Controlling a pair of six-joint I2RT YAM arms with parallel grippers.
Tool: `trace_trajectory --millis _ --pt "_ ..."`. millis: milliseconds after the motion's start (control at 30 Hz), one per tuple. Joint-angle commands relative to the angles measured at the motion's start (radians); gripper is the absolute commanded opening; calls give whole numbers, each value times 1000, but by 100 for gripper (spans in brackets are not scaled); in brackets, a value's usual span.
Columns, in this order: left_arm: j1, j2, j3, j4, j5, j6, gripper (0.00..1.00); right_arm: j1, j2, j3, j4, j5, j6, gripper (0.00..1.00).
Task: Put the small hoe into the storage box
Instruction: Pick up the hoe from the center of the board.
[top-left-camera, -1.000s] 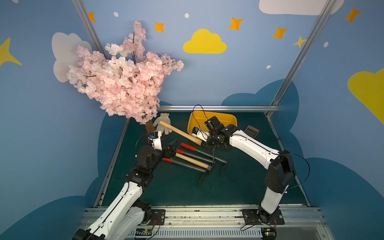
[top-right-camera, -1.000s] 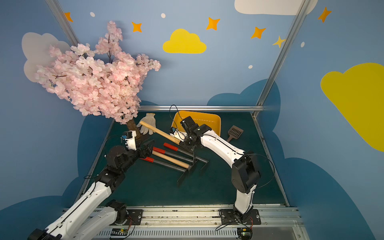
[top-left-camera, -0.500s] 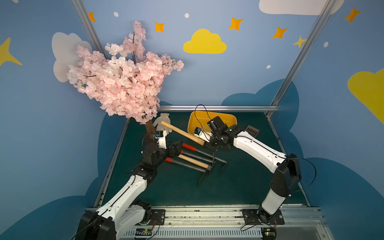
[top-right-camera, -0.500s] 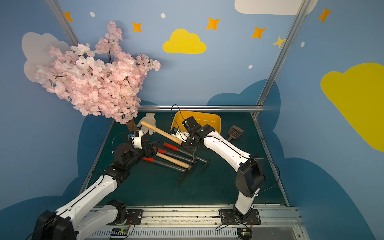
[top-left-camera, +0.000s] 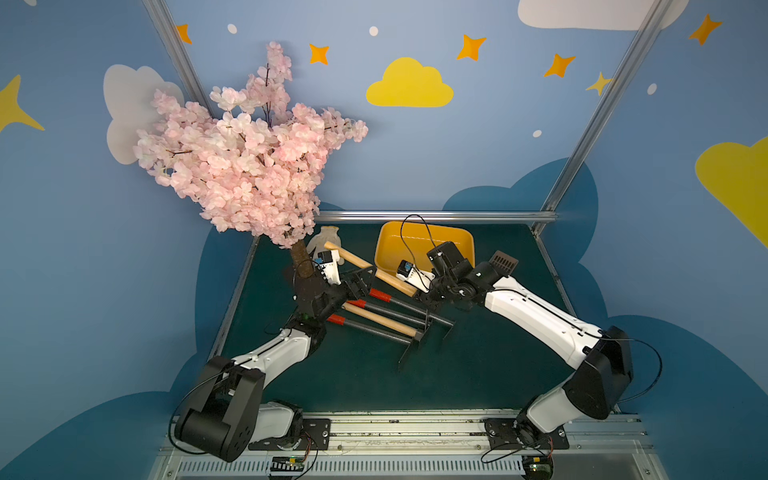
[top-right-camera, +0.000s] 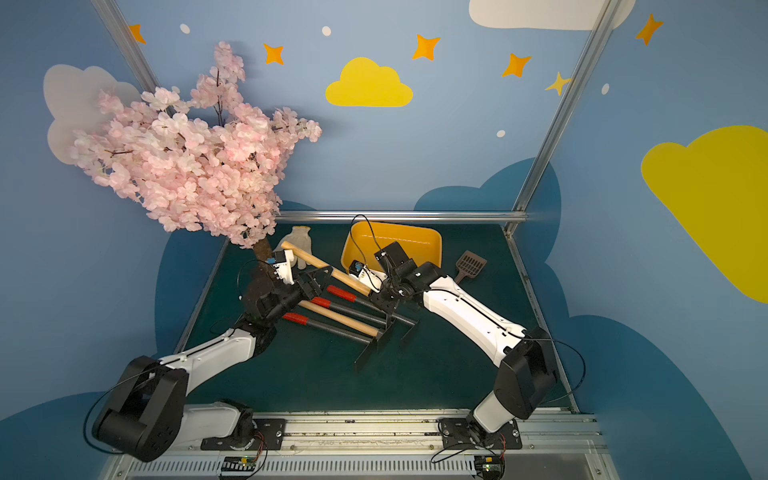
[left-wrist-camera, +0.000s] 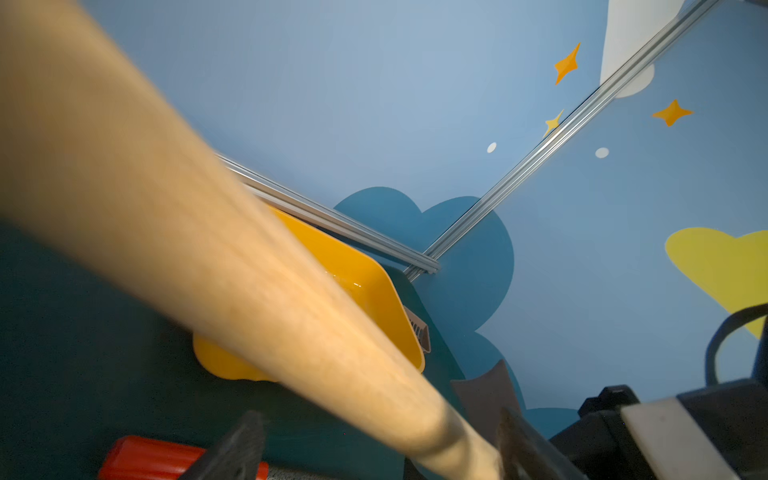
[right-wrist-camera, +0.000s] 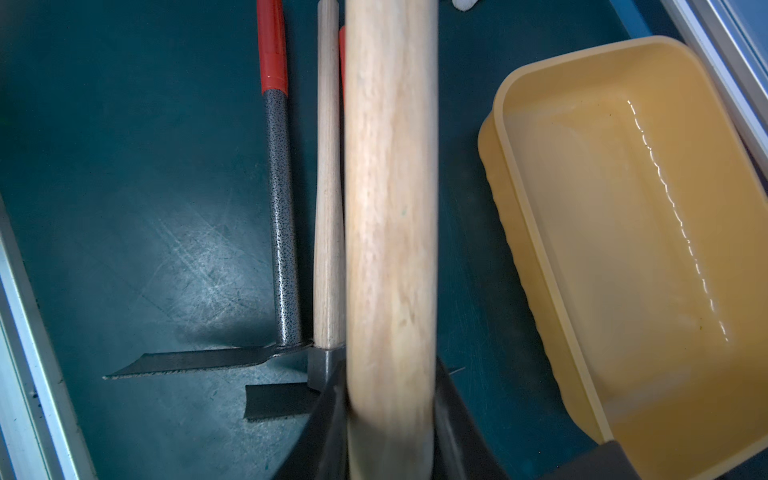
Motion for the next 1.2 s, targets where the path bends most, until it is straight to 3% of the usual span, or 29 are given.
trace_trajectory --millis 0,133,500,600,800,967,1167 --pt "13 56 40 232 54 -120 85 7 -58 -17 114 -17 21 6" --pt "14 124 48 364 72 -190 78 8 -72 -32 134 -20 25 5" --pt "13 160 44 473 97 -242 31 8 -49 -31 155 4 26 5" --pt "13 158 50 470 105 -241 3 8 -36 -25 147 19 26 6" --pt "13 178 48 515 110 -247 3 7 -6 -16 126 75 51 17" --pt "15 170 63 516 138 -196 3 4 -9 -15 119 127 94 47" --pt "36 163 98 516 210 -125 3 -47 -63 -12 96 88 211 58"
